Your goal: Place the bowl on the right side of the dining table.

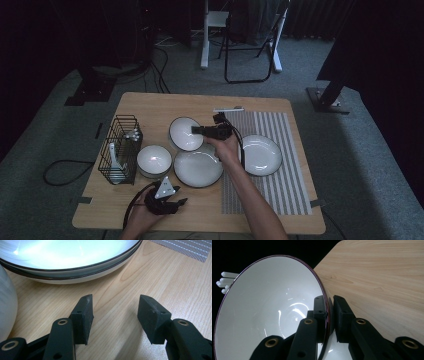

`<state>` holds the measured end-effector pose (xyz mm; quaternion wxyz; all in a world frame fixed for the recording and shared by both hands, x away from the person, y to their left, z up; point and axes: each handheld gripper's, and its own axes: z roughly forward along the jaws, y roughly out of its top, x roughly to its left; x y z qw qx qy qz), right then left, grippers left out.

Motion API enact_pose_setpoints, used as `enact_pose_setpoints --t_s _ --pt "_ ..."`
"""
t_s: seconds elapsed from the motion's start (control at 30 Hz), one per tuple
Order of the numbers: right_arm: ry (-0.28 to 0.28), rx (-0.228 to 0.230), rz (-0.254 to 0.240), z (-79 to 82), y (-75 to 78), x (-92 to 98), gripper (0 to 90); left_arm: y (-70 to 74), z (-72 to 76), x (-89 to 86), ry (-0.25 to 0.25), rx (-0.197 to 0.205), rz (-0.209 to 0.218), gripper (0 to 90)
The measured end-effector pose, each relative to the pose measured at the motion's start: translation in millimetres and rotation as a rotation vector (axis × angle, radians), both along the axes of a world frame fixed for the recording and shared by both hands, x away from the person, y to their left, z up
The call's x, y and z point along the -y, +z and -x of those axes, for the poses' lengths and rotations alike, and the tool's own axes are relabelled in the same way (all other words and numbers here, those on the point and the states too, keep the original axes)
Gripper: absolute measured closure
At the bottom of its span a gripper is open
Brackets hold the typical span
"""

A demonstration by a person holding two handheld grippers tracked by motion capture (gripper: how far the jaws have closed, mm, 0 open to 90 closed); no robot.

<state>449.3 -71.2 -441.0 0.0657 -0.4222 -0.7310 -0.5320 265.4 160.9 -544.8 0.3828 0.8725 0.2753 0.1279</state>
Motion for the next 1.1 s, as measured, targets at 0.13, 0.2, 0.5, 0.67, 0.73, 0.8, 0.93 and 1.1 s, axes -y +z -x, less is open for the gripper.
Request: enact_pose_setpoints --t_s 0.13,0.2,0.5,0.67,0.73,0.8,0.93,1.1 --pt "-0.008 0.001 -0.005 -0.6 0.9 5.1 82.0 0.0 0.0 0.0 0.000 0.000 -0.001 47.2" --pt "-0.014 0.000 -0.009 -0.9 0.9 7.8 82.0 0.1 0.1 0.0 0.000 0.000 -0.001 47.1" --pt "-0.045 -0.004 -0.015 -1.9 0.9 25.4 82.0 0.2 0.1 0.0 0.001 -0.001 -0.001 47.2" --pt "-0.062 -0.004 -0.019 -2.3 -0.1 35.5 82.0 0.1 0.1 0.0 0.000 -0.001 0.000 47.1" --pt "-0.068 -0.006 -0.021 -2.4 -1.0 39.0 82.0 0.1 0.1 0.0 0.001 -0.001 -0.001 47.1" --pt "-0.075 -0.010 -0.029 -2.5 -2.1 43.1 82.0 0.2 0.1 -0.1 0.000 -0.002 -0.002 47.2" --pt "-0.093 -0.015 -0.041 -2.7 -4.9 51.9 82.0 0.1 0.1 0.0 0.001 -0.001 0.000 47.2" --pt "-0.109 -0.019 -0.040 -2.6 -6.6 60.6 82.0 0.0 0.1 0.0 0.001 -0.001 0.001 47.1"
